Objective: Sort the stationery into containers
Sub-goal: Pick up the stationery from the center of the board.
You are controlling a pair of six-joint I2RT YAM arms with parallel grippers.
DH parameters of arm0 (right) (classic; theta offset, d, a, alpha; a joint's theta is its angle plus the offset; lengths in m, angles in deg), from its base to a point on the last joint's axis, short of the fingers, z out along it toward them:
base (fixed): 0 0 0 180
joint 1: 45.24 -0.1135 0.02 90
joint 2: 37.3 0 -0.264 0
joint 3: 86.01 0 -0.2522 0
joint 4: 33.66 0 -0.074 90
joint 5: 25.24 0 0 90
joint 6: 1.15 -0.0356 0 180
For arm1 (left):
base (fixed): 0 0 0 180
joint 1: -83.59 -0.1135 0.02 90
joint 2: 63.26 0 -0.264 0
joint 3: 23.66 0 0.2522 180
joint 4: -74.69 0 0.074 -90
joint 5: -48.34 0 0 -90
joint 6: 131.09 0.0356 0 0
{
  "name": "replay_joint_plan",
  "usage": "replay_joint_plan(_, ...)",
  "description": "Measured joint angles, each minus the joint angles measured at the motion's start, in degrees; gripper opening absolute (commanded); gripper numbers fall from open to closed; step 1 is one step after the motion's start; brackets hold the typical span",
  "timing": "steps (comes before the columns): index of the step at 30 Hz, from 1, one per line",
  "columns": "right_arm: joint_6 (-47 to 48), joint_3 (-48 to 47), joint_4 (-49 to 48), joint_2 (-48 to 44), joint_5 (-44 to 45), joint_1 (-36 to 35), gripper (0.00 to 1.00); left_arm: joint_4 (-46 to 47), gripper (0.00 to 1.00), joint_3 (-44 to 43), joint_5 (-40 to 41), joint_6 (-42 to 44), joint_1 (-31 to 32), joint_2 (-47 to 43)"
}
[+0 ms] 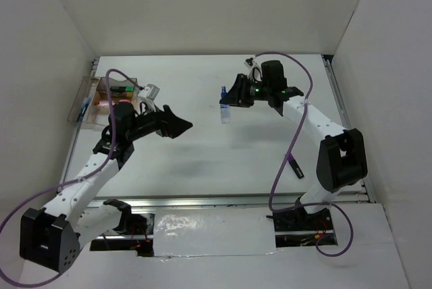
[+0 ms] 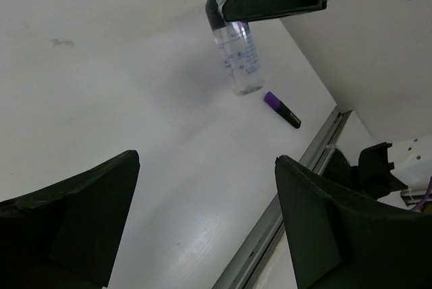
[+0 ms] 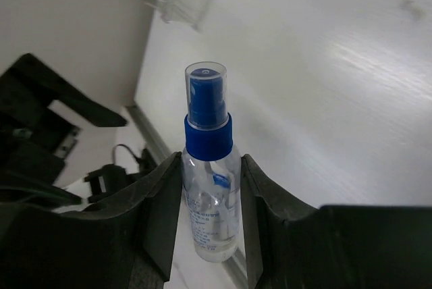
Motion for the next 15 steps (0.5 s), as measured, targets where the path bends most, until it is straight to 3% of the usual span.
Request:
replay_joint_plan(5, -10.8, -1.6, -6.3, 1.3, -2.4, -5.1, 0.0, 6.6, 0.94, -0.5, 3.6, -4.8, 3.5, 5.6)
replay_joint_plan(15, -17.6, -4.1, -8.3, 4.4, -3.5, -10.3, 0.0, 10.2, 0.92, -3.3, 5.7, -9.9, 4.2, 10.6)
